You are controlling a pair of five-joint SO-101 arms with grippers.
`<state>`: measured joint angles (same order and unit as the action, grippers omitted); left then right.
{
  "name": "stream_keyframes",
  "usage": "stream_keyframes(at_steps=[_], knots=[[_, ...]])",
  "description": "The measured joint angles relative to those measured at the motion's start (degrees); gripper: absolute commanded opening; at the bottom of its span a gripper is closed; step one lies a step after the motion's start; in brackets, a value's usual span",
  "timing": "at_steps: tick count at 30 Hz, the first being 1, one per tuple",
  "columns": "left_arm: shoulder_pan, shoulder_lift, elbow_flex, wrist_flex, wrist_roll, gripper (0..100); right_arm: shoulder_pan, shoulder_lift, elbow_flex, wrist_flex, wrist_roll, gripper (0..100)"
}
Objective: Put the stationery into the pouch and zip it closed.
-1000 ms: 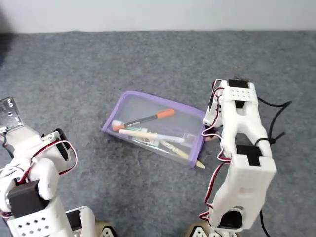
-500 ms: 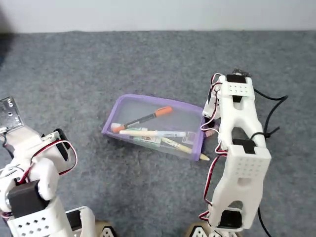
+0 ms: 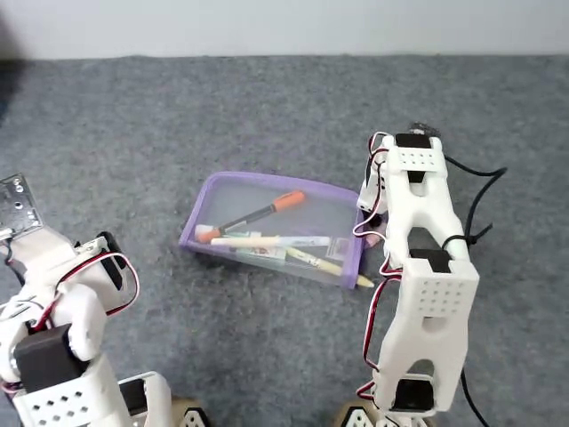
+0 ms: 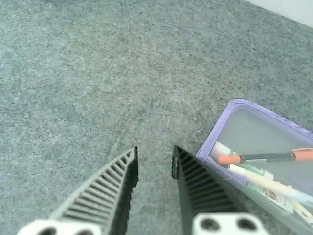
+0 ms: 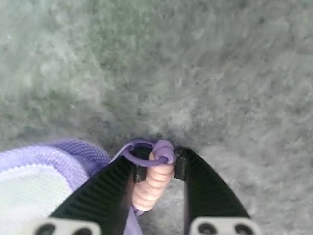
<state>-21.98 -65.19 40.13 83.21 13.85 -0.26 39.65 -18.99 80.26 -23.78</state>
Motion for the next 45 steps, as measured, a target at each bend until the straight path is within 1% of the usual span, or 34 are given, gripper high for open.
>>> stream_keyframes(at_steps=[2, 4, 8, 12, 17, 19, 21, 22, 23, 26, 27, 28, 30, 36, 40, 45], knots=[[0.0, 0.0, 0.0, 0.0, 0.0, 11, 0.0, 0.6, -1.3, 1.3, 2.2, 2.0], [0.0, 0.0, 0.0, 0.0, 0.0, 11, -0.1, 1.0, -2.9, 3.1, 4.3, 0.7], [0.0, 0.0, 0.0, 0.0, 0.0, 11, 0.5, 1.2, -7.0, 7.4, 12.6, 0.9], [0.0, 0.0, 0.0, 0.0, 0.0, 11, 2.5, 1.3, -11.2, 10.5, 25.6, 0.8], [0.0, 0.0, 0.0, 0.0, 0.0, 11, 6.4, 1.3, -12.7, 11.3, 45.8, 1.1], [0.0, 0.0, 0.0, 0.0, 0.0, 11, 7.5, 1.3, -14.2, 12.0, 49.9, 1.2], [0.0, 0.0, 0.0, 0.0, 0.0, 11, 7.8, 1.3, -16.2, 13.4, 51.8, 2.1], [0.0, 0.0, 0.0, 0.0, 0.0, 11, 7.8, 1.3, -17.3, 14.2, 53.0, 4.3], [0.0, 0.0, 0.0, 0.0, 0.0, 11, 7.8, 1.3, -18.2, 15.0, 54.1, 8.0], [0.0, 0.0, 0.0, 0.0, 0.0, 11, 7.8, 1.3, -19.9, 16.8, 55.3, 24.1], [0.0, 0.0, 0.0, 0.0, 0.0, 11, 7.8, 1.5, -20.0, 17.3, 55.5, 28.2], [0.0, 0.0, 0.0, 0.0, 0.0, 11, 7.8, 1.8, -20.2, 17.8, 55.5, 29.9], [0.0, 0.0, 0.0, 0.0, 0.0, 11, 8.0, 2.0, -20.4, 18.5, 55.3, 28.7], [0.0, 0.0, 0.0, 0.0, 0.0, 11, 7.9, 6.0, -20.5, 18.5, 52.9, 20.5], [0.0, 0.0, 0.0, 0.0, 0.0, 11, 7.9, 9.1, -20.5, 17.8, 50.6, 17.9], [0.0, 0.0, 0.0, 0.0, 0.0, 11, 6.7, 9.2, -20.8, 16.7, 47.1, 12.6]])
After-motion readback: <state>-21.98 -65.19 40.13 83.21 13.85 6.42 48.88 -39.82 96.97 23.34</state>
